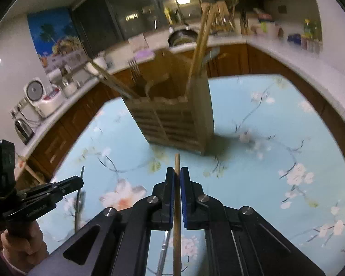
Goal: Organize utensils
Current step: 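Lift the knife and chopstick and lower them over the wooden holder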
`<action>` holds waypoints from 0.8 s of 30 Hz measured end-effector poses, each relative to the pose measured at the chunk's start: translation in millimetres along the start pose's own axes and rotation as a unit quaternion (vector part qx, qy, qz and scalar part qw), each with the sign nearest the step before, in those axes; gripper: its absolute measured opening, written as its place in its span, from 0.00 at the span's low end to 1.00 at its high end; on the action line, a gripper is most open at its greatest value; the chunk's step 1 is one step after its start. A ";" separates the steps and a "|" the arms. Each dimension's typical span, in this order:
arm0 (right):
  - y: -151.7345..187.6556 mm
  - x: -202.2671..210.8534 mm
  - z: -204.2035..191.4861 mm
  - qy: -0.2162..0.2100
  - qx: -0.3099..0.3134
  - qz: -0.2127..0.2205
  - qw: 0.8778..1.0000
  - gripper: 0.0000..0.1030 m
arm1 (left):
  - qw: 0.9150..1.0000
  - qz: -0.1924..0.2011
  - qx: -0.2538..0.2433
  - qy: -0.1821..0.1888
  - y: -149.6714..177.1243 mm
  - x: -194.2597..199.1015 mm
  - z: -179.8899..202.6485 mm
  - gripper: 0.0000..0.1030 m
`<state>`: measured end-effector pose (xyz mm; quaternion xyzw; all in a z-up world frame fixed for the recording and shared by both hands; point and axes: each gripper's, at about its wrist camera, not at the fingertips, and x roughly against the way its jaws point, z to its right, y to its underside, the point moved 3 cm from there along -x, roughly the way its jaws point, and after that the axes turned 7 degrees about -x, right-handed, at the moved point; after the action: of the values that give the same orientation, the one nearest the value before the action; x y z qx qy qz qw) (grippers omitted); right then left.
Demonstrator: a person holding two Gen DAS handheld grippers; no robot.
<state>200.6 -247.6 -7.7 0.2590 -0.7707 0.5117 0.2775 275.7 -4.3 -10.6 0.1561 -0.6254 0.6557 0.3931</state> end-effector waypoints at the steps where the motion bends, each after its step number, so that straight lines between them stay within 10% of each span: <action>1: -3.6 11.1 -2.6 -0.004 0.001 0.012 1.000 0.05 | 1.000 0.009 -0.001 0.003 -1.5 9.4 0.8 0.03; 12: -37.3 87.0 -26.6 -0.027 0.014 0.104 0.994 0.05 | 0.996 0.086 -0.010 0.022 -6.1 94.5 5.4 0.03; 24: -50.3 92.6 -26.9 -0.029 0.017 0.125 0.992 0.04 | 0.994 0.107 -0.013 0.020 -20.0 104.1 10.6 0.03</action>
<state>173.5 -250.4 97.6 0.1801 -0.7958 0.5478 0.1848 220.0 17.2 77.6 0.0701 -0.6393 0.6884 0.3353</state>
